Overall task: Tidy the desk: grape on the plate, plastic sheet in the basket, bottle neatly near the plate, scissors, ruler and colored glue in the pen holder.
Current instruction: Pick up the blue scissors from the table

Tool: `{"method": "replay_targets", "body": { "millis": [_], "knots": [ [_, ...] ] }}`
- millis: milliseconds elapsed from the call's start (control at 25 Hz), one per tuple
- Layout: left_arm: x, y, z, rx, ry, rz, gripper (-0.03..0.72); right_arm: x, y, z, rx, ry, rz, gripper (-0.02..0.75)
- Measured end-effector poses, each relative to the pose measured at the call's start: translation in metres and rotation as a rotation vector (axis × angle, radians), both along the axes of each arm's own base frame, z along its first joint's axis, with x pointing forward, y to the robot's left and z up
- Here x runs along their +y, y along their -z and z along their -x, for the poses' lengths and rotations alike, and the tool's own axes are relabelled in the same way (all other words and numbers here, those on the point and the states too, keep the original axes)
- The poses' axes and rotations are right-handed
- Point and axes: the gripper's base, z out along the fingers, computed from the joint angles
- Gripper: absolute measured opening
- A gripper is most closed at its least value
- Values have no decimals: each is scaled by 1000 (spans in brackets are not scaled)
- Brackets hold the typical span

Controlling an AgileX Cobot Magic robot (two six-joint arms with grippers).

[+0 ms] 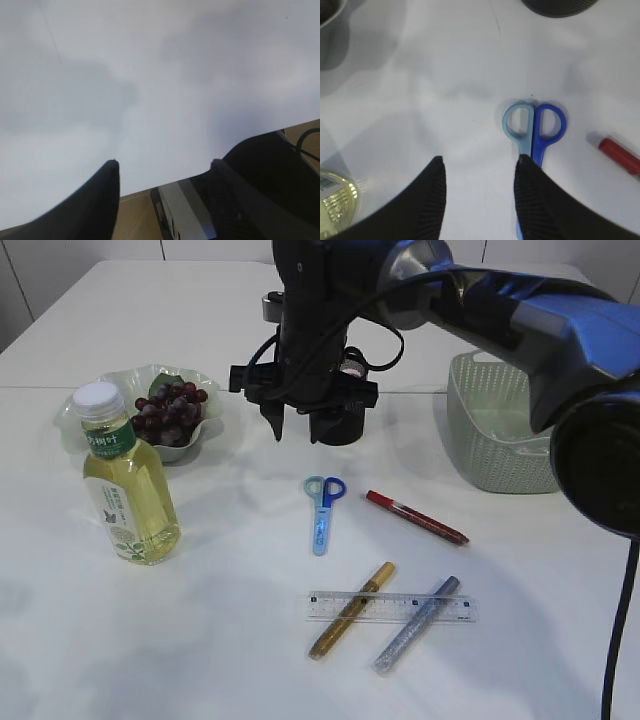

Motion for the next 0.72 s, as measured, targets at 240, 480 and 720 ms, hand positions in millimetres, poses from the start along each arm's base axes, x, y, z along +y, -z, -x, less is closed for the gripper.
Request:
{"method": "replay_targets", "body": {
  "millis": [240, 480, 720],
  "knots": [
    [0, 0, 0, 0, 0, 0, 415, 1, 20, -2, 40, -2, 21, 365],
    [0, 0, 0, -1, 0, 0, 415, -2, 57, 10, 165, -35, 68, 365],
    [0, 0, 0, -1, 0, 0, 415, -4, 64, 10, 169, -45, 97, 365]
  ]
}}
